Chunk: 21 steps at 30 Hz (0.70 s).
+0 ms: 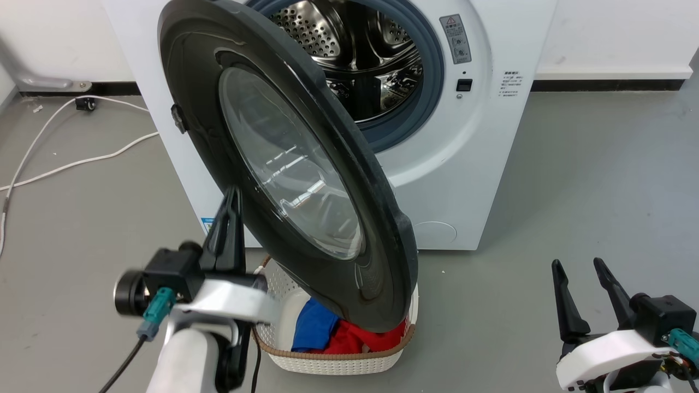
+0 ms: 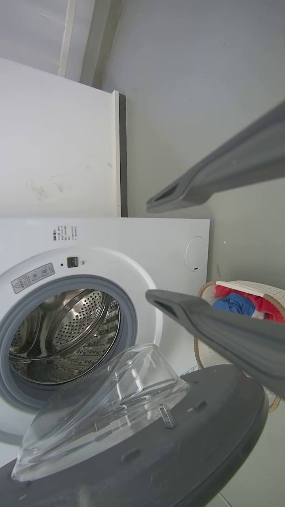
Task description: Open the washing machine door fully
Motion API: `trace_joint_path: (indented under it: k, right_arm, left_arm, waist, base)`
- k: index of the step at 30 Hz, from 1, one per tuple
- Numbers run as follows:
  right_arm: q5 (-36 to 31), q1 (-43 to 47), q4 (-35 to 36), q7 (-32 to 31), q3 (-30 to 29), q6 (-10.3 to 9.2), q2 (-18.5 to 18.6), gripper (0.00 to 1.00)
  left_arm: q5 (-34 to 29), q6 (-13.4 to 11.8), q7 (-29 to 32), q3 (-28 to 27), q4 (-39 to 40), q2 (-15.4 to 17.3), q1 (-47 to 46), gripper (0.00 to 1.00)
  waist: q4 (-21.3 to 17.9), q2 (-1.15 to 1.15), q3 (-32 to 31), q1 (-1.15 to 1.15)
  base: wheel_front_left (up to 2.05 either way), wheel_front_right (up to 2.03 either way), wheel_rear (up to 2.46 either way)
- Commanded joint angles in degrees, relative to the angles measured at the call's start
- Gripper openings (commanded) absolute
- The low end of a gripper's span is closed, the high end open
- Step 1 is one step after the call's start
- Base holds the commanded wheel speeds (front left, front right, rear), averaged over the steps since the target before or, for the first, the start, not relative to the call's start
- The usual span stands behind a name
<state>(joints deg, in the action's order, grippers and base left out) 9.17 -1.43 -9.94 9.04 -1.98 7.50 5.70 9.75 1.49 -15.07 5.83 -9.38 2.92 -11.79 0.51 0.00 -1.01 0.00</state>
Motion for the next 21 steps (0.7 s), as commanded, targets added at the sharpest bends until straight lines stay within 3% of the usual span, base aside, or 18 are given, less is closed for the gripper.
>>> trace_joint_path:
  k: [1, 10, 21]
  right_arm:
    - [0.4, -0.6, -0.2, 0.0, -0.2, -0.01, -0.3, 1.0]
    - [0.2, 0.1, -0.3, -0.3, -0.6, -0.01, -0.7, 1.0]
    - [-0.1, 1.1, 0.0, -0.7, -1.6, -0.01, -1.2, 1.0]
  left_arm:
    - [0.1, -0.4, -0.1, 0.8, 2.9, -0.1, -1.8, 0.0]
    - [1.9, -1.8, -0.1, 6.9, 15.6, -0.1, -8.6, 0.0]
    - [9.0, -4.7, 2.8, 24.4, 23.1, 0.0, -14.4, 0.0]
  waist:
    - [0.1, 0.0, -0.1, 0.0]
    - [0.2, 0.0, -0.7, 0.0]
    - [0.3, 0.0, -1.0, 0.0]
  base:
    - [0.0, 0.0, 0.0]
    - [0.0, 0.0, 0.0]
    - [0.0, 0.0, 0.0]
